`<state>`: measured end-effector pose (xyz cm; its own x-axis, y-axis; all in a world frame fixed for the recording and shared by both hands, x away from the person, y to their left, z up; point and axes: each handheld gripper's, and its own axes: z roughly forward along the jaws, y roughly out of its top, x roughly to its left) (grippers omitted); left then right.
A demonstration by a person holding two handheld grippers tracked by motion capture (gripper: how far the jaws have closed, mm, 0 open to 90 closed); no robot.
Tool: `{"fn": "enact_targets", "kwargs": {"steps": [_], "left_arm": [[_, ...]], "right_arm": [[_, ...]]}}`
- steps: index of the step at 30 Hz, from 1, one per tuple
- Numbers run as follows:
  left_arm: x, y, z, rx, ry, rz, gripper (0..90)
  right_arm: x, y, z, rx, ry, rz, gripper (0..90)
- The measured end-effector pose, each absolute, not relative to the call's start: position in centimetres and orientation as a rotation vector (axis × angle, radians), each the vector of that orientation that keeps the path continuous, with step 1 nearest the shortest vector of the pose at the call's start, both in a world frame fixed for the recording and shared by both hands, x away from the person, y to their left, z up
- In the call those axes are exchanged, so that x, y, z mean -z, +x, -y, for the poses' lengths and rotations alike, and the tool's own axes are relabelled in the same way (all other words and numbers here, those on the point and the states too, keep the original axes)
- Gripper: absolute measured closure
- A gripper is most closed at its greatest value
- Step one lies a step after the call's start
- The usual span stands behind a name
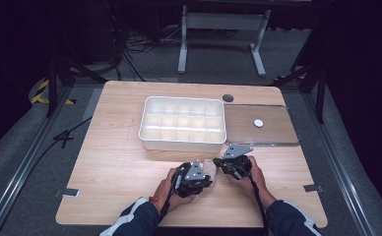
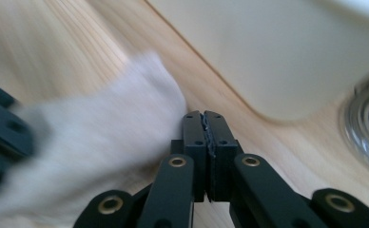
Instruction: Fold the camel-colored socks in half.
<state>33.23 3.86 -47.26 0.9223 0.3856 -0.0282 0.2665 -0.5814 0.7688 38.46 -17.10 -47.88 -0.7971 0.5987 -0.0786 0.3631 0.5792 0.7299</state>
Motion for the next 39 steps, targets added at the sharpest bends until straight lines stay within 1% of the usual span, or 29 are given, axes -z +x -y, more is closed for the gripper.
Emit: {"fn": "enact_targets", "kwargs": {"steps": [3,8,11,13,15,17,21,30,39], "left_arm": [[47.3,33.2,-3.8,-0.178,2.221,-0.464,78.6],[47.3,33.3,-3.9,-0.173,2.224,-0.463,78.6],[47.3,33.2,-3.8,-0.169,2.216,-0.473,78.6],[47.3,33.2,-3.8,-0.17,2.214,-0.472,78.6],[47.3,33.2,-3.8,-0.174,2.219,-0.467,78.6],[47.3,33.2,-3.9,-0.176,2.215,-0.466,78.6],[47.4,33.2,-3.8,-0.18,2.215,-0.468,78.7],[47.5,33.2,-3.8,-0.178,2.206,-0.472,79.0],[47.5,33.2,-3.8,-0.175,2.196,-0.48,79.3]], "right_arm": [[47.6,38.5,17.7,-1.08,0.79,-2.467,88.6],[45.7,38.0,18.3,-1.218,0.777,-2.391,84.5],[45.0,37.2,17.9,-1.318,0.711,-2.385,82.3],[45.1,36.9,17.2,-1.331,0.647,-2.409,81.7],[45.6,36.7,16.5,-1.297,0.627,-2.448,82.0],[46.8,37.0,15.9,-1.217,0.652,-2.493,84.3],[46.8,37.5,16.3,-1.223,0.697,-2.507,84.8],[47.1,37.3,15.9,-1.154,0.689,-2.48,89.5],[47.2,37.5,15.8,-1.14,0.685,-2.498,90.0]]}}
